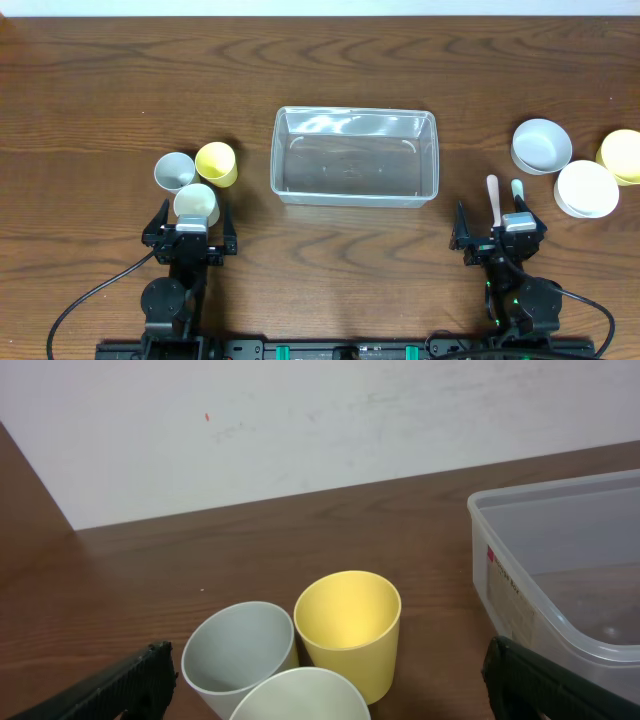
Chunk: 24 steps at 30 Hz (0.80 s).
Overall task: Pack container
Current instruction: 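Move the left gripper over the yellow cup and grasp its rim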
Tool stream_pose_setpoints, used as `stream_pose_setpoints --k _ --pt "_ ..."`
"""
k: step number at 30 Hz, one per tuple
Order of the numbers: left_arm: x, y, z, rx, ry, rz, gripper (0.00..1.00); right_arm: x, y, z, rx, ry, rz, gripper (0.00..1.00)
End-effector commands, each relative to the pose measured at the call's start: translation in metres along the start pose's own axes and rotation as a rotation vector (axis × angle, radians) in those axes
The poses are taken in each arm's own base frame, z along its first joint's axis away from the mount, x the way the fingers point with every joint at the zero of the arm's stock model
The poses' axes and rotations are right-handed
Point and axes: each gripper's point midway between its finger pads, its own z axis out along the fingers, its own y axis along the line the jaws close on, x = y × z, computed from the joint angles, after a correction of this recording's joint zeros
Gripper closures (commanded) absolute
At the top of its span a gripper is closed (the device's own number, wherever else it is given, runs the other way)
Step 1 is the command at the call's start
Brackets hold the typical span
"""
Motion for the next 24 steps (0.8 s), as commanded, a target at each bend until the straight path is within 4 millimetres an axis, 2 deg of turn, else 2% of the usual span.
stream_pose_setpoints --k 1,8,13,16,20,24 --pt "0.017 0.004 0.001 -0.030 0.055 0.000 0.02 0.000 0.002 0.000 -0.006 -0.004 -0.012 0.01" --pt "0.013 0.004 0.001 -0.029 0.037 -0.014 0.02 0.000 0.001 0.000 -0.005 -0.002 -0.001 0.01" --pt "0.000 0.004 -0.002 -0.018 0.015 -0.278 0.02 0.006 0.001 0.001 0.001 0.026 0.096 0.01" --pt "-0.017 0.006 -0.005 -0.018 0.010 -0.406 0.02 0.007 0.001 0.002 0.002 0.059 0.139 0.01" --pt "-0.050 0.011 -0.011 -0.021 0.048 -0.410 0.02 -0.005 0.000 0.001 0.006 0.127 0.146 0.01" --pt "-0.074 0.014 -0.006 -0.028 0.181 -0.405 0.02 -0.023 -0.001 0.005 0.010 0.246 0.146 0.01"
